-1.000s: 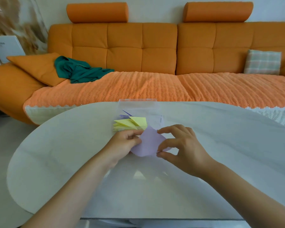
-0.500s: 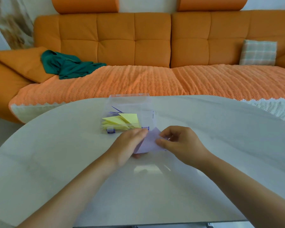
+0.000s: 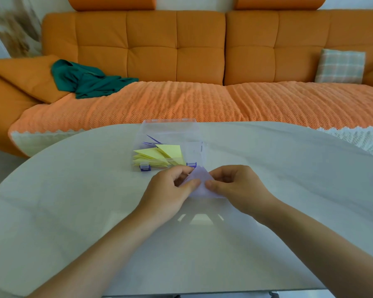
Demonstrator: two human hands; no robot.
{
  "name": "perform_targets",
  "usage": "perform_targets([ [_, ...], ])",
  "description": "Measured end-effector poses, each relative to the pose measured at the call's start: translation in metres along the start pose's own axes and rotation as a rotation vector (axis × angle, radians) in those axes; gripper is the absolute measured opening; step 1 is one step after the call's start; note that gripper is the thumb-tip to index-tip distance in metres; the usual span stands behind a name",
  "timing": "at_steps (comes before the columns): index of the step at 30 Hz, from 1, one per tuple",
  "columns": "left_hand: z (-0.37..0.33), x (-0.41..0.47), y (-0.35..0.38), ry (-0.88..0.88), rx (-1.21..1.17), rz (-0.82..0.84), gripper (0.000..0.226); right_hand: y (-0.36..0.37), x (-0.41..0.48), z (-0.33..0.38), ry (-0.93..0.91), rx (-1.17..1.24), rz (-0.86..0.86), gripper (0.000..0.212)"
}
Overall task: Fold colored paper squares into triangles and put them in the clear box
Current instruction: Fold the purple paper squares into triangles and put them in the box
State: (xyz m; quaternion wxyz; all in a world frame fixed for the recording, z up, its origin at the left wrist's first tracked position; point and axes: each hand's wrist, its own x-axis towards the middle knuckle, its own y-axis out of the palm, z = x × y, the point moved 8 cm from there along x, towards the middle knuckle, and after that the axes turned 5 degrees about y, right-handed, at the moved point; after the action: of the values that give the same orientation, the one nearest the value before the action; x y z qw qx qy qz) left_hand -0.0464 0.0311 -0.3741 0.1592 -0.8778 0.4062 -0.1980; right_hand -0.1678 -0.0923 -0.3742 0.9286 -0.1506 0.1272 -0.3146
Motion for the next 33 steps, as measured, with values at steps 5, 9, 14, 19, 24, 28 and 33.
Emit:
perform_targets([
  [5,-0.006,-0.002,0.001,0.064,0.069,-0.029,0.024,0.0,-0.001,0.003,-0.03,-0.007,-0.013,0.01],
  [9,-0.003,-0.002,0.006,0.016,0.072,-0.025,0.038,-0.001,-0.001,0.005,-0.059,-0.057,-0.043,0.009],
  [14,-0.005,-0.003,0.011,0.042,0.09,-0.026,0.04,0.001,-0.002,0.007,-0.129,-0.185,-0.054,0.013],
  [19,-0.005,-0.003,0.014,0.063,0.105,-0.038,0.04,0.004,-0.008,0.014,-0.224,-0.328,-0.089,0.023],
  [24,-0.007,-0.006,0.018,0.083,0.134,-0.036,0.038,0.012,-0.011,0.012,-0.258,-0.509,-0.083,0.021],
  [28,-0.007,-0.005,0.019,0.083,0.146,-0.037,0.039,-0.003,-0.003,0.007,-0.153,-0.354,-0.146,0.018],
  [33,-0.006,-0.007,0.02,0.079,0.169,-0.041,0.039,-0.003,-0.005,0.008,-0.179,-0.358,-0.169,0.017],
])
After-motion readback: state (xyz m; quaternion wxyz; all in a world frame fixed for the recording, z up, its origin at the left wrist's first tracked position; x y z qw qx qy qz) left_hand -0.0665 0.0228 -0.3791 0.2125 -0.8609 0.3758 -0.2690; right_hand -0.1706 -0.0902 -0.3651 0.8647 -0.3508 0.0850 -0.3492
